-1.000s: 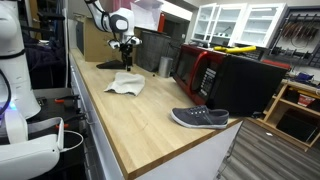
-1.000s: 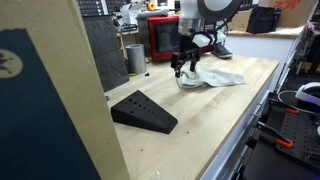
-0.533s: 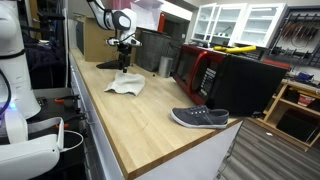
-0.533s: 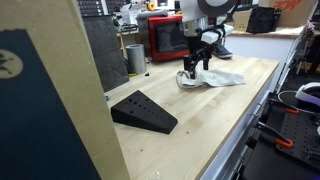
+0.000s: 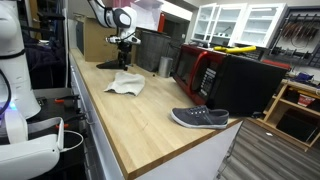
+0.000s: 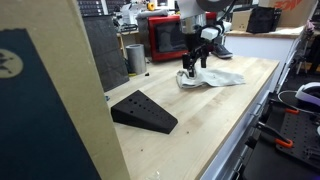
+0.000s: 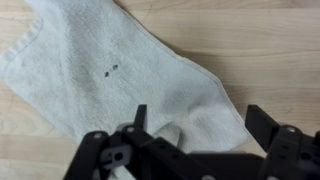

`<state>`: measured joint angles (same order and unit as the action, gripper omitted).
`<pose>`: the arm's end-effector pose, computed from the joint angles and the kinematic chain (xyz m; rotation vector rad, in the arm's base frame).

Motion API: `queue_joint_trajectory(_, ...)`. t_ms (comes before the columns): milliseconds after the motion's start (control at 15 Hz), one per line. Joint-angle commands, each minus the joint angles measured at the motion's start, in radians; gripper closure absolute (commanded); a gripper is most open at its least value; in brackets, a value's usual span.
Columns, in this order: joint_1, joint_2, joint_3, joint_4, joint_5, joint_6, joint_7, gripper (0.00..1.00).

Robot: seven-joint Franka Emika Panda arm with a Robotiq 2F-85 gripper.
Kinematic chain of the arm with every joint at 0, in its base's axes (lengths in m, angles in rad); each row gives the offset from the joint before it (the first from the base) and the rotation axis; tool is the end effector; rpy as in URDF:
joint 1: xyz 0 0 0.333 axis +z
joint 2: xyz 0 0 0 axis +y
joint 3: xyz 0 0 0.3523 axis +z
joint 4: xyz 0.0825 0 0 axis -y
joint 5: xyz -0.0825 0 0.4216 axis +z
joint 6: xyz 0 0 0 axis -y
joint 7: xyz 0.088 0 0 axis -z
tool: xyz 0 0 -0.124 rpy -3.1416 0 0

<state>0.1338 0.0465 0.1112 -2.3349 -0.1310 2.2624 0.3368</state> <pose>0.5076 0.1217 0.2992 3.0180 -0.0030 -0.1320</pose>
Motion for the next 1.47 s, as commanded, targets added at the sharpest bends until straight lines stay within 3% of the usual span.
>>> queue_joint_trajectory(0, 0.006, -0.014, 0.004, -0.018, -0.058, -0.016, -0.007, 0.0)
queue_joint_trajectory(600, 0.004, -0.001, 0.002, -0.032, -0.118, -0.102, -0.065, 0.0)
queue_joint_trajectory(1133, 0.01, -0.018, 0.013, -0.101, -0.139, 0.006, -0.179, 0.0)
queue_joint_trajectory(1200, 0.013, -0.022, 0.017, -0.11, -0.145, 0.023, -0.192, 0.25)
queue_joint_trajectory(1267, 0.015, -0.027, 0.021, -0.119, -0.153, 0.039, -0.202, 0.26)
queue_joint_trajectory(1400, 0.02, -0.032, 0.026, -0.132, -0.158, 0.068, -0.218, 0.42)
